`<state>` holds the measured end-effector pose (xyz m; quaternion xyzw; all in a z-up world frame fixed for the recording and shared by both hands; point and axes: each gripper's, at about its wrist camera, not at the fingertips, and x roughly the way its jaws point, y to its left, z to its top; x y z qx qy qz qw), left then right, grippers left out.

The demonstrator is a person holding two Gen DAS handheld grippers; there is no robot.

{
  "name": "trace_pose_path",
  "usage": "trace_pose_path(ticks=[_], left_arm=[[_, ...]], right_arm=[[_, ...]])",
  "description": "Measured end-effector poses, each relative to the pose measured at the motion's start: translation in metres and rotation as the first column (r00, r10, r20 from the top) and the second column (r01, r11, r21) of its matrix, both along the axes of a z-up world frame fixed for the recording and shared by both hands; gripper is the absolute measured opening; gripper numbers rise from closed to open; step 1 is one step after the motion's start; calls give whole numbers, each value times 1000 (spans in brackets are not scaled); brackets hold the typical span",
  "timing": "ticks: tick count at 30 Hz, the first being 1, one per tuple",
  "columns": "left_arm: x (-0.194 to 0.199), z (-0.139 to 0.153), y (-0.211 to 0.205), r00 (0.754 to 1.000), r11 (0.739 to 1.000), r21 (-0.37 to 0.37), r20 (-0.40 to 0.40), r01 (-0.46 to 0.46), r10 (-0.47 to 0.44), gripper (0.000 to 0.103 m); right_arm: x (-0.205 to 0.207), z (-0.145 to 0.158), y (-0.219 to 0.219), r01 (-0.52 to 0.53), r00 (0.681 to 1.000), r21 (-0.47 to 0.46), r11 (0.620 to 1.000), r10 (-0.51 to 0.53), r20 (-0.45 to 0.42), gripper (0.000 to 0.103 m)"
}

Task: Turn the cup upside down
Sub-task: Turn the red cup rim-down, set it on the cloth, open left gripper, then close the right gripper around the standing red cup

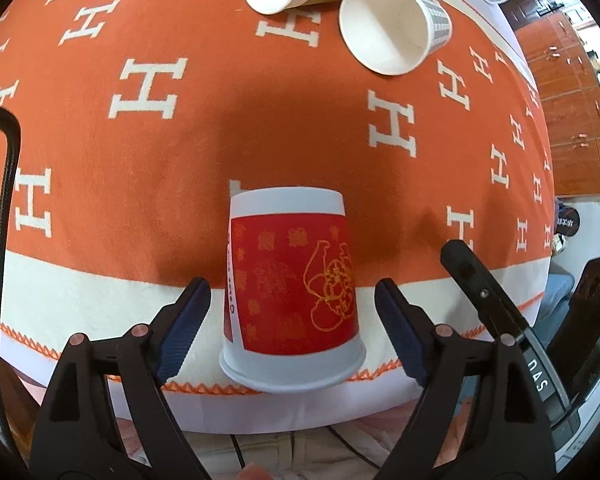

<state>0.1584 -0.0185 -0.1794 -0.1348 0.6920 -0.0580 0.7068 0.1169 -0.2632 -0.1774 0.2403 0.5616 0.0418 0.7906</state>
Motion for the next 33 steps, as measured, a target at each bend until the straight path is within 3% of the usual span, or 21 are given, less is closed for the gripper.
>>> trace_pose_path(ticks=[10,22,33], left_arm=[[-14,21,14,997,997,35,27,67,-68,82],[-38,59,48,989,995,60,125,77,-84,82],[-48,74,101,978,1000,-10,207,0,2,65]], right_arm=[[-6,7,3,-23,1000,7,1000,22,14,70],[-18,27,23,-106,994,17,994,105,28,70],[4,41,60,-253,964,156,955,263,-44,70]])
